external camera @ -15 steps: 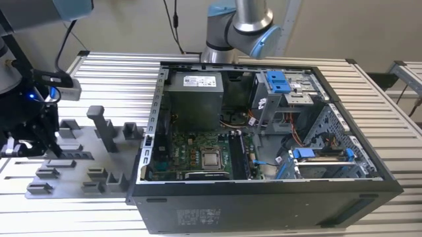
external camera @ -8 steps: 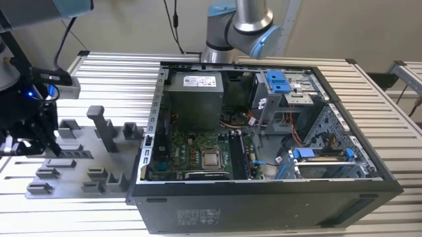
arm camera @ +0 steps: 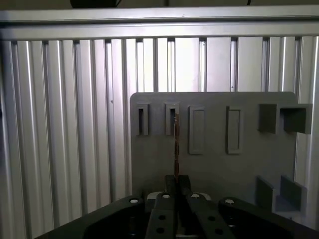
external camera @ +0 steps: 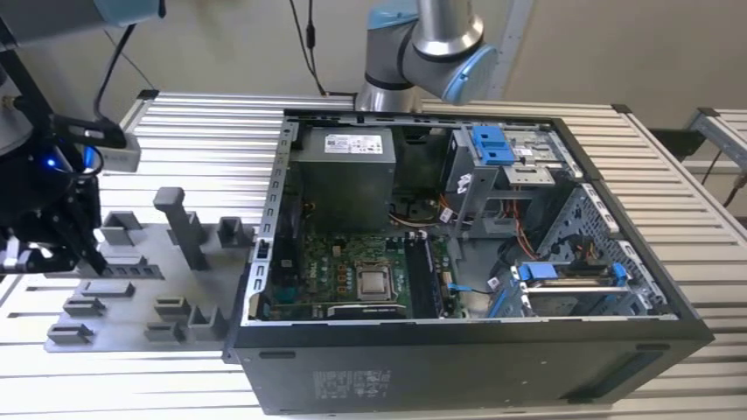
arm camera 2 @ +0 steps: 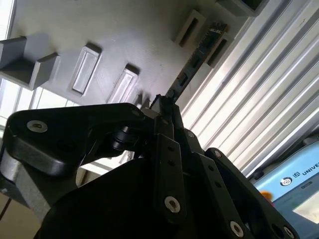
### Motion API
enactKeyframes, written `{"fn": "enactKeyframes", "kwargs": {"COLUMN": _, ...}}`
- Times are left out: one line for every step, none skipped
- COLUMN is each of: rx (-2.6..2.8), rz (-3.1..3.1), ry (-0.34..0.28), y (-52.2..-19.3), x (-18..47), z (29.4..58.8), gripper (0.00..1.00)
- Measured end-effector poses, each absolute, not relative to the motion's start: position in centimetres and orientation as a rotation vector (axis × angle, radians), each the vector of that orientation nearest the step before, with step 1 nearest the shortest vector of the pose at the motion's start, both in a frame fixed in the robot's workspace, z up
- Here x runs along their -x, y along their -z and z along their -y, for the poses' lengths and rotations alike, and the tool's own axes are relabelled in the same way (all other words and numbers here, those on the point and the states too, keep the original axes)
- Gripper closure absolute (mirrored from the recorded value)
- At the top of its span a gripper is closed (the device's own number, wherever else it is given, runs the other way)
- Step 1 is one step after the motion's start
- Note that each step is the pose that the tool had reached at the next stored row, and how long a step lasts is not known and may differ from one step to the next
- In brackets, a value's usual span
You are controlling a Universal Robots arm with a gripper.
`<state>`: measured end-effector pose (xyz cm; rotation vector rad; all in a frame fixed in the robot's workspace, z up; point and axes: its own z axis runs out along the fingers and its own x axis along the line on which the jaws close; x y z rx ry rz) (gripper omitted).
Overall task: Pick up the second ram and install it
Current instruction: 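Pick up the second ram and move it above second insertion slot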
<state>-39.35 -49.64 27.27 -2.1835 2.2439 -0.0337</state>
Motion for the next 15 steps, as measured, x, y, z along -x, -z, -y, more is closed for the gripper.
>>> {"fn": "enactKeyframes", "kwargs": {"rx": 2.184, "rz": -2.244, "ry": 0.034, "y": -27.3, "x": 39.3, "z": 49.6, "gripper": 0.86}}
{"fn": "enactKeyframes", "kwargs": {"rx": 2.184, "rz": -2.244, "ry": 0.034, "y": -27.4, "x": 39.3, "z": 49.6, "gripper": 0.86}}
{"fn": "enactKeyframes", "kwargs": {"rx": 2.184, "rz": -2.244, "ry": 0.034, "y": -27.5, "x": 39.3, "z": 49.6, "gripper": 0.86}}
{"fn": "enactKeyframes", "kwargs": {"rx": 2.183, "rz": -2.244, "ry": 0.034, "y": -27.6, "x": 39.3, "z": 49.6, "gripper": 0.86}}
{"fn": "enactKeyframes", "kwargs": {"rx": 2.184, "rz": -2.244, "ry": 0.034, "y": -27.7, "x": 39.3, "z": 49.6, "gripper": 0.86}}
{"fn": "enactKeyframes", "kwargs": {"rx": 2.183, "rz": -2.244, "ry": 0.034, "y": -27.7, "x": 39.3, "z": 49.6, "gripper": 0.86}}
{"fn": "enactKeyframes", "kwargs": {"rx": 2.183, "rz": -2.244, "ry": 0.034, "y": -27.8, "x": 39.3, "z": 49.6, "gripper": 0.86}}
{"fn": "enactKeyframes", "kwargs": {"rx": 2.184, "rz": -2.244, "ry": 0.034, "y": -27.9, "x": 39.3, "z": 49.6, "gripper": 0.86}}
{"fn": "enactKeyframes", "kwargs": {"rx": 2.184, "rz": -2.244, "ry": 0.034, "y": -28.0, "x": 39.3, "z": 49.6, "gripper": 0.86}}
{"fn": "enactKeyframes", "kwargs": {"rx": 2.183, "rz": -2.244, "ry": 0.034, "y": -28.1, "x": 39.3, "z": 49.6, "gripper": 0.86}}
{"fn": "enactKeyframes", "kwargs": {"rx": 2.183, "rz": -2.244, "ry": 0.034, "y": -28.2, "x": 39.3, "z": 49.6, "gripper": 0.86}}
{"fn": "enactKeyframes", "kwargs": {"rx": 2.183, "rz": -2.244, "ry": 0.034, "y": -28.3, "x": 39.3, "z": 49.6, "gripper": 0.86}}
{"fn": "enactKeyframes", "kwargs": {"rx": 2.183, "rz": -2.244, "ry": 0.034, "y": -28.4, "x": 39.3, "z": 49.6, "gripper": 0.86}}
{"fn": "enactKeyframes", "kwargs": {"rx": 2.183, "rz": -2.244, "ry": 0.034, "y": -28.5, "x": 39.3, "z": 49.6, "gripper": 0.86}}
{"fn": "enactKeyframes", "kwargs": {"rx": 2.184, "rz": -2.244, "ry": 0.034, "y": -28.6, "x": 39.3, "z": 49.6, "gripper": 0.86}}
